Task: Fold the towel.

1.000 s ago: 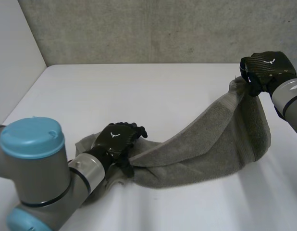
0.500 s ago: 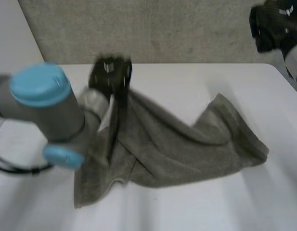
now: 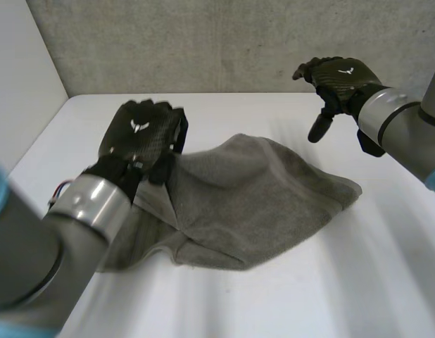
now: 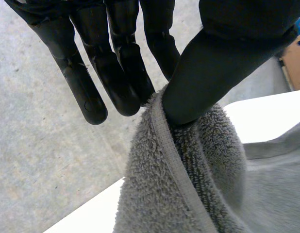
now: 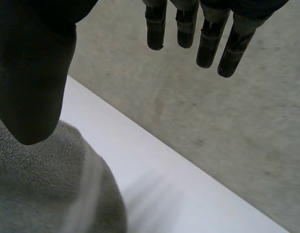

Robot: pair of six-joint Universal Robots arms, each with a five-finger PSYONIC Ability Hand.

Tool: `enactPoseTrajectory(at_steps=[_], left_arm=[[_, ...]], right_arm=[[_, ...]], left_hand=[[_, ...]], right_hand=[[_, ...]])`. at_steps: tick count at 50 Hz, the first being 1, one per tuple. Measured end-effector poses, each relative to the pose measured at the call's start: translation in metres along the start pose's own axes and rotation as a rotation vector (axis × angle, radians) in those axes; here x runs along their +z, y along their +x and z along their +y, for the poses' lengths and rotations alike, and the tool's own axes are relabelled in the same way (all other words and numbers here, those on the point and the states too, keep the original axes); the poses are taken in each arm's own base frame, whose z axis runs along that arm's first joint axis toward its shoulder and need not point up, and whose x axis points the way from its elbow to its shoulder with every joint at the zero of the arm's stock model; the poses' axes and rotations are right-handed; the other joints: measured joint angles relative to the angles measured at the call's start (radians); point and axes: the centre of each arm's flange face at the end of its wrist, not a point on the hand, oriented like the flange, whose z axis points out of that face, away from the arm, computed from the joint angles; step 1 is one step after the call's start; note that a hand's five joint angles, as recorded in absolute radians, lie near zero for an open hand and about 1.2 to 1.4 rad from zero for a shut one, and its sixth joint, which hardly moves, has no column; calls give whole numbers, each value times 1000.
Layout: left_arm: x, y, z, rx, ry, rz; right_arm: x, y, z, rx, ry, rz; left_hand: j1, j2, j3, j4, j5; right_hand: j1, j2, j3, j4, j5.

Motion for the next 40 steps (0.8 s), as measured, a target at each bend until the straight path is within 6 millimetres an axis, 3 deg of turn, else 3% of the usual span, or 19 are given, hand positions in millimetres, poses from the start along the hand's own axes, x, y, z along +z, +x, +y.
enactPoseTrajectory(at_steps=[9, 12, 19, 24, 26, 31, 32, 34, 40], left_arm=[[-64, 12, -15, 5, 82, 103], [-75, 14, -19, 5, 100, 115], [-89, 16, -21, 7, 117, 125], [-86, 15, -19, 11, 111, 118], [-81, 12, -18, 14, 110, 104], [-62, -2, -19, 23, 119, 51], [-55, -8, -21, 26, 127, 32], [-43, -16, -24, 32, 142, 5], [-4, -35, -39, 47, 211, -45]], right_arm=[[22, -17, 3, 37, -85, -234], [30, -29, 14, 32, -122, -328], [36, -85, 61, -32, -223, -597], [33, -111, 93, -116, -300, -700], [29, -118, 104, -169, -342, -727], [24, -120, 106, -263, -380, -752], [24, -119, 102, -286, -369, -746], [27, -115, 92, -328, -329, -717], [62, -83, 29, -414, -28, -359]], left_hand=[[0, 0, 0, 0, 0], [0, 0, 0, 0, 0], [0, 0, 0, 0, 0], [0, 0, 0, 0, 0], [0, 0, 0, 0, 0], [0, 0, 0, 0, 0], [0, 0, 0, 0, 0], [0, 0, 0, 0, 0], [0, 0, 0, 0, 0]], right_hand=[[-5, 0, 0, 0, 0], [-5, 0, 0, 0, 0], [-5, 0, 0, 0, 0], [16, 17, 17, 16, 21], [285, 284, 285, 269, 290], [836, 823, 807, 789, 817], [1017, 1022, 1004, 986, 1017], [1105, 1094, 1087, 1071, 1106], [1106, 1096, 1094, 1078, 1114]])
